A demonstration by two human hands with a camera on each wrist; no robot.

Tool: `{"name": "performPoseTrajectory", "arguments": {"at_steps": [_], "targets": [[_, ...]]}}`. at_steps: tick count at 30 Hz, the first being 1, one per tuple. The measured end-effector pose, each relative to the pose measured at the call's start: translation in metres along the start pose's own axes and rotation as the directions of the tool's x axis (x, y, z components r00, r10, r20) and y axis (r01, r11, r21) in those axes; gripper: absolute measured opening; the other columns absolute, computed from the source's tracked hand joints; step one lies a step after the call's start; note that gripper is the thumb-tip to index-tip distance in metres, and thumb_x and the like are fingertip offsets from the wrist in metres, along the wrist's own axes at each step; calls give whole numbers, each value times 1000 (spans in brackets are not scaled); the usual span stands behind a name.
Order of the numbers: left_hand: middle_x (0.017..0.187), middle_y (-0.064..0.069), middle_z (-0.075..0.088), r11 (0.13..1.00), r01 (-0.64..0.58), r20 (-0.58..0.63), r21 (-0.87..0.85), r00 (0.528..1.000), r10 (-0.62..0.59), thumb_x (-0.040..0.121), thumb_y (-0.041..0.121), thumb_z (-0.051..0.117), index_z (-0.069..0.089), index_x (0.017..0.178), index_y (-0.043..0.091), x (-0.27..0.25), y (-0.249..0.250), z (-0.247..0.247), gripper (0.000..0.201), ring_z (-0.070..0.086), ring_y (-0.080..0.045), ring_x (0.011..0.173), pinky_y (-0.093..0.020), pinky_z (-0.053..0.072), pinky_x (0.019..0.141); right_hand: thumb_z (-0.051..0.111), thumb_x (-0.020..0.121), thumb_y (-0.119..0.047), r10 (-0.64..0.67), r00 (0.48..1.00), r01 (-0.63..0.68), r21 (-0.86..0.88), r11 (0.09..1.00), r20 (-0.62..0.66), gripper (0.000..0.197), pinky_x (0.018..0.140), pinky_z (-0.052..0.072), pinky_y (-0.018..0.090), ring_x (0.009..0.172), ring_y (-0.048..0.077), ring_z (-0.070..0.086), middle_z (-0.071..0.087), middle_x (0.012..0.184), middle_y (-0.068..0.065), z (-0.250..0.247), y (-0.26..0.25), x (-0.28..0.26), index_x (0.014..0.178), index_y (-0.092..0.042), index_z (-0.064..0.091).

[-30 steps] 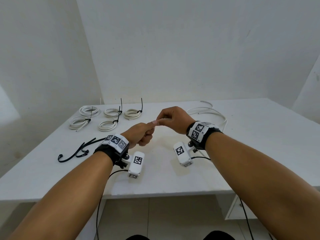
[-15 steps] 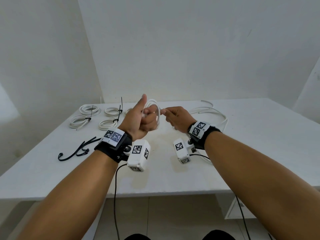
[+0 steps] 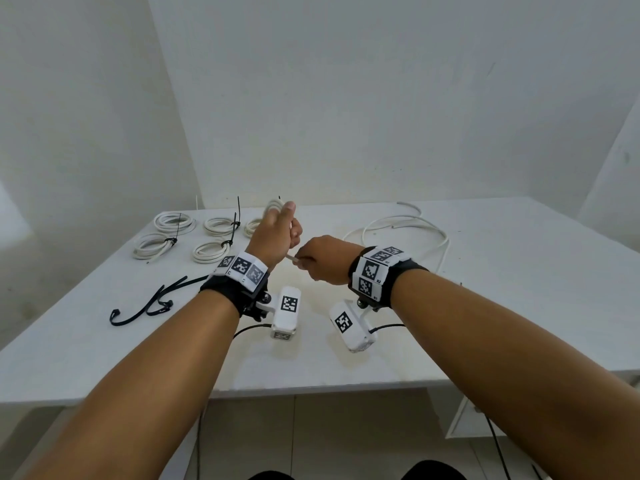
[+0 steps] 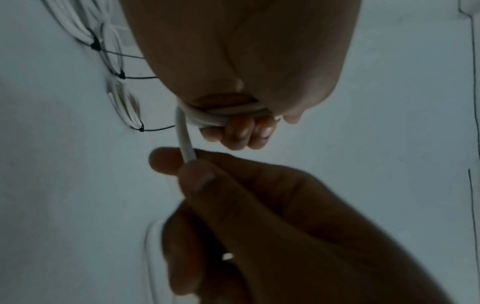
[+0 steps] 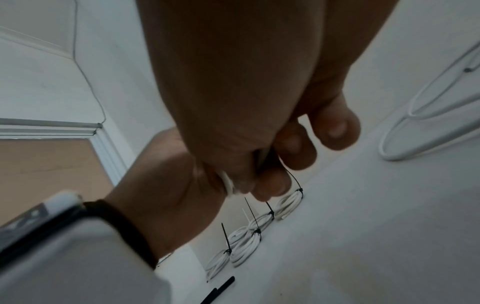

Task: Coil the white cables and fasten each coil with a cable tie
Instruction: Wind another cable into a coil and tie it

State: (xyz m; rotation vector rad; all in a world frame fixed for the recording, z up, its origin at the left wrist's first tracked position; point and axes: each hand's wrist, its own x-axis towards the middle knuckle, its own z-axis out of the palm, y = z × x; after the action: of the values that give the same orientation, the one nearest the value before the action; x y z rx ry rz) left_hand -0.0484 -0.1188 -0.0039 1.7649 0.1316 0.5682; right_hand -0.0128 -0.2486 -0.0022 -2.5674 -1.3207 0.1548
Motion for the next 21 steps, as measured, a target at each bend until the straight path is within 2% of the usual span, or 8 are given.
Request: {"name": "performPoseTrajectory", "arguments": {"at_steps": [3, 6, 8, 10, 13, 15, 17, 21], "targets": [[64, -1, 47, 985, 47, -9, 164, 999, -46, 105, 34, 38, 41, 77, 12, -4, 4, 0, 36, 42, -13, 52, -16, 38, 47, 55, 96, -23, -23, 996, 23, -7, 1000, -83, 22, 72, 51, 31, 69, 8, 59, 74, 79, 2, -8, -1, -4, 92, -12, 74], [67, -3, 51, 934, 74, 27, 349, 996, -89, 104, 38, 39, 45, 78, 11, -1, 0, -3, 37, 48, -17, 60, -25, 42, 57, 65, 90, -23, -83, 971, 95, 43, 995, -226, 14, 71, 52, 27, 73, 9, 63, 74, 79, -2, -16, -5, -10, 92, -17, 77], [62, -5, 51, 925, 60, 110, 375, 988, -108, 103, 39, 40, 43, 75, 13, 1, -2, -7, 38, 49, -20, 58, -30, 42, 62, 66, 88, -19, -113, 954, 133, 56, 990, -277, 10, 66, 48, 22, 75, 11, 63, 73, 79, -3, -20, -6, -13, 89, -16, 76], [51, -3, 52, 937, 31, 246, 348, 961, -123, 97, 38, 40, 43, 75, 11, 0, -1, -8, 35, 47, -21, 48, -31, 40, 57, 65, 88, -14, -128, 957, 149, 59, 987, -262, 11, 63, 45, 18, 70, 8, 59, 66, 73, -9, -23, -5, -15, 90, -15, 75], [50, 3, 54, 941, 82, 407, 327, 887, -219, 97, 34, 34, 49, 78, 10, -9, 2, -9, 34, 41, -13, 41, -24, 31, 45, 68, 83, -14, -120, 952, 162, 129, 978, -283, 8, 69, 55, 27, 69, 10, 64, 67, 71, -6, -25, 1, -15, 89, -15, 74], [61, -9, 59, 946, 131, 451, 295, 854, -259, 104, 48, 17, 53, 80, 13, -13, 0, -10, 56, 41, -17, 42, -23, 29, 44, 75, 80, -17, -95, 943, 166, 202, 965, -320, 5, 67, 53, 24, 68, 8, 65, 68, 73, -5, -26, 7, -15, 84, -19, 75], [57, -11, 53, 955, 178, 502, 238, 819, -278, 100, 61, 5, 46, 72, 13, -16, -1, -9, 69, 38, -19, 40, -22, 30, 43, 81, 77, -23, -97, 931, 189, 237, 953, -352, 7, 62, 42, 12, 66, -1, 55, 59, 74, -12, -25, 12, -15, 83, -23, 77], [60, 2, 22, 966, 231, 576, 114, 777, -254, 82, 86, 16, 29, 66, 18, -23, 8, -7, 70, 16, -10, 45, -18, 16, 41, 80, 81, -22, -116, 880, 309, 370, 876, -461, 19, 63, 38, 11, 65, 1, 48, 51, 79, -13, -20, 20, -14, 74, -36, 69]]}}
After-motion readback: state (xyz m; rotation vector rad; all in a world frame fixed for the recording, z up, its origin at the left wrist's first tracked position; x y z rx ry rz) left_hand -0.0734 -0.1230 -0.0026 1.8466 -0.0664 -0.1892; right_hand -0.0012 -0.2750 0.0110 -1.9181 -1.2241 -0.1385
